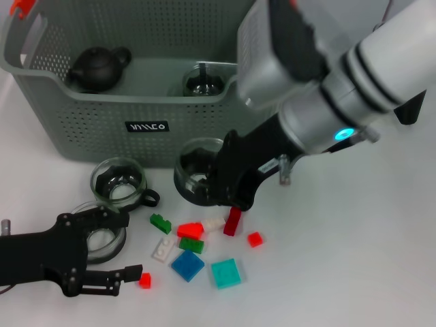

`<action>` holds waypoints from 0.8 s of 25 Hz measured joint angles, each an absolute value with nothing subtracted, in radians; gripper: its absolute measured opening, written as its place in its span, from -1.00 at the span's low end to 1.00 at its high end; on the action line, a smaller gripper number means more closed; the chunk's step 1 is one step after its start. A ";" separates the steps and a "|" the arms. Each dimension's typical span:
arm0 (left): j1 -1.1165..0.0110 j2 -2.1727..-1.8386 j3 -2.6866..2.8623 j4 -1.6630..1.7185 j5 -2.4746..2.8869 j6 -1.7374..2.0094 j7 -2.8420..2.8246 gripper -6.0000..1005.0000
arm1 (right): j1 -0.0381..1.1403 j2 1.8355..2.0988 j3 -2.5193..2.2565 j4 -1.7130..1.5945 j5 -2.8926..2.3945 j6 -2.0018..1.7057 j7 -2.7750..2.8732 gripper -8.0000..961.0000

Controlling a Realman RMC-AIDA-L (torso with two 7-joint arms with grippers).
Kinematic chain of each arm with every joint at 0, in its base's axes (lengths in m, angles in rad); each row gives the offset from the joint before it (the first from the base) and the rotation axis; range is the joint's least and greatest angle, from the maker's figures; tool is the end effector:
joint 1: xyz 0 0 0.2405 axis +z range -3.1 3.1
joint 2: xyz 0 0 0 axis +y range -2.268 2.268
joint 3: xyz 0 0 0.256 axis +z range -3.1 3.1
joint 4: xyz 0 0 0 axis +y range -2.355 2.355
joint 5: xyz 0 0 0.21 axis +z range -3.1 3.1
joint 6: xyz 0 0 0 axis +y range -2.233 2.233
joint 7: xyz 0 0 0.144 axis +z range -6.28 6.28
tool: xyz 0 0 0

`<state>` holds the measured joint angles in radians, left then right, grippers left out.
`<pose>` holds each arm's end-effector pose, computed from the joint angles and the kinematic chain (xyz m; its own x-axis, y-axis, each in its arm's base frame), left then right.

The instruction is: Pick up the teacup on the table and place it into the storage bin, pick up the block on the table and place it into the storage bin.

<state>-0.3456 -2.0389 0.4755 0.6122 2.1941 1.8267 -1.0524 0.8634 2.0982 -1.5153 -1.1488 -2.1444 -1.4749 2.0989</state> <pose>-0.3248 0.2400 0.0199 0.8254 0.2616 0.5002 0.3707 -0.9195 -0.1307 0.0631 0.3487 -0.0658 0.9946 -0.0493 0.0910 -0.0518 -0.9983 0.0249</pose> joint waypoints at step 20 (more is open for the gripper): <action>-0.356 -2.043 0.476 0.608 2.194 1.826 -1.048 0.85 | 1.020 2.096 -1.233 -1.322 -2.233 -1.280 2.129 -0.85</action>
